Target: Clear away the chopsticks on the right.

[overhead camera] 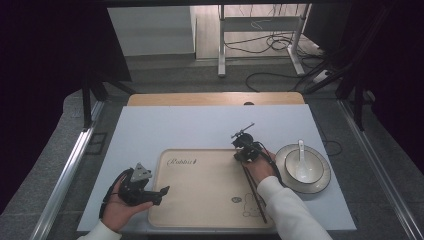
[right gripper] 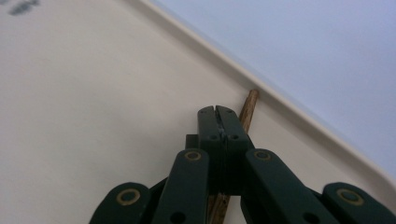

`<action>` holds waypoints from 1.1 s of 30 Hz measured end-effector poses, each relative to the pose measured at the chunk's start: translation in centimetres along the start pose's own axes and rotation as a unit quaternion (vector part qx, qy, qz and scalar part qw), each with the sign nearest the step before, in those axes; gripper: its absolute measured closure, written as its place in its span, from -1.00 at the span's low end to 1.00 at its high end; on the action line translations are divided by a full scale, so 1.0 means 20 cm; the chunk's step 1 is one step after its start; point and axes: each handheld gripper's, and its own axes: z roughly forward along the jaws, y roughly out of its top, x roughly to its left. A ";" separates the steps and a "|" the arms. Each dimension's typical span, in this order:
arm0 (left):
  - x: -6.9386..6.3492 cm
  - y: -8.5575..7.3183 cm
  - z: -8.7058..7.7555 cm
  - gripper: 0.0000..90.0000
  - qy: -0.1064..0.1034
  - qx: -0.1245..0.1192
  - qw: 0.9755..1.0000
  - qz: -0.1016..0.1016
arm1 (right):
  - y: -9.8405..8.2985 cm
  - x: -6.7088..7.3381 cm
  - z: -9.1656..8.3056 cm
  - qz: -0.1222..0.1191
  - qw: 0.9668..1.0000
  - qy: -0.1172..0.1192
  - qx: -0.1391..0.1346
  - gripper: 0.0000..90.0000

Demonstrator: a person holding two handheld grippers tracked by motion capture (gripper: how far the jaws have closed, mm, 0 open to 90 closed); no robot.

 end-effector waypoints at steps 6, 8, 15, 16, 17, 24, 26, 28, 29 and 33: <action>0.00 0.00 0.00 -0.65 -0.001 0.000 1.000 0.002 | -0.06 -0.06 -0.05 0.017 0.999 -0.028 0.008 0.99; 0.00 0.00 0.00 -0.66 -0.002 0.000 1.000 0.002 | -0.08 -0.08 -0.06 0.022 0.999 -0.036 0.013 0.99; 0.00 0.00 -0.01 -0.65 -0.004 -0.003 1.000 0.003 | -0.12 -0.11 -0.11 0.036 0.998 -0.054 0.019 0.99; 0.00 0.00 0.00 -0.65 -0.005 -0.003 1.000 0.002 | -0.13 -0.11 -0.11 0.036 0.998 -0.057 0.020 0.99; 0.00 0.00 0.00 -0.65 -0.005 -0.003 1.000 0.002 | -0.13 -0.12 -0.11 0.037 0.998 -0.053 0.018 0.99; 0.00 0.00 -0.01 -0.65 -0.003 -0.004 1.000 -0.001 | -0.14 -0.09 -0.18 0.013 0.999 -0.036 -0.026 0.98; 0.00 0.00 -0.02 -0.65 0.000 -0.007 1.000 -0.002 | -0.14 -0.07 -0.22 -0.002 0.999 -0.023 -0.049 0.98; 0.00 0.01 -0.02 -0.65 0.002 -0.010 1.000 -0.006 | -0.15 -0.06 -0.26 -0.014 0.997 0.000 -0.071 0.98; 0.00 0.01 -0.02 -0.65 0.003 -0.011 1.000 -0.006 | -0.16 -0.05 -0.28 -0.020 0.996 0.010 -0.081 0.98; 0.00 0.00 -0.02 -0.65 0.002 -0.011 1.000 -0.002 | -0.23 -0.01 -0.40 -0.044 0.991 0.036 -0.119 0.98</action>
